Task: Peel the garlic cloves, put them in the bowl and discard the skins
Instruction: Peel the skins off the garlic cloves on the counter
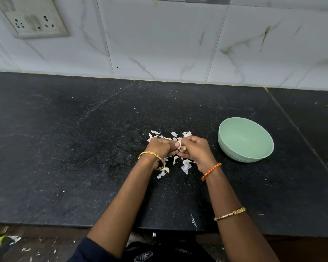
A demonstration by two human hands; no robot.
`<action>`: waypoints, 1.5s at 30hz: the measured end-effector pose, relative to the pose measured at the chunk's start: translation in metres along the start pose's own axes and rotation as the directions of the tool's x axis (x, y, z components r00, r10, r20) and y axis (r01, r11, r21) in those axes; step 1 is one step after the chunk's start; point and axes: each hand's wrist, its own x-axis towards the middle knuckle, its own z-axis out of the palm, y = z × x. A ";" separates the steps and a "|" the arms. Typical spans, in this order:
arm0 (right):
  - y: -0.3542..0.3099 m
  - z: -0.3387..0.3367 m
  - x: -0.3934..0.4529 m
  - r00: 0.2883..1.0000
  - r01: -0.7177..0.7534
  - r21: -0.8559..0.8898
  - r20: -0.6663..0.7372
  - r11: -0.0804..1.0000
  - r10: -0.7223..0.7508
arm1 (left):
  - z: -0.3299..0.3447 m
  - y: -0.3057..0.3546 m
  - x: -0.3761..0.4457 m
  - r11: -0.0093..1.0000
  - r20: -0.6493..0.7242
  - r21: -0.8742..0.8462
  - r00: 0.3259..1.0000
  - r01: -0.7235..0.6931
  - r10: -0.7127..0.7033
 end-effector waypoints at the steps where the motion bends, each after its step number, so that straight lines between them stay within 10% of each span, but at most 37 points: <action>1: 0.000 -0.002 0.000 0.999 -0.032 0.047 0.005 0.998 0.032 | -0.001 0.000 -0.001 0.999 0.017 -0.044 1.000 0.017 -0.017; 10: -0.002 -0.019 -0.002 0.987 -0.013 0.038 0.163 0.999 0.006 | -0.011 0.000 -0.008 0.990 0.091 -0.137 0.996 0.027 -0.015; 24: 0.000 -0.002 0.003 0.992 0.120 -0.310 0.075 0.943 -0.101 | -0.007 -0.011 -0.013 0.887 -0.099 0.424 0.964 -0.182 0.246; 45: -0.001 0.009 0.003 0.995 0.103 -0.460 0.037 0.882 -0.097 | -0.008 -0.010 -0.010 0.896 -0.133 0.436 0.979 -0.084 0.157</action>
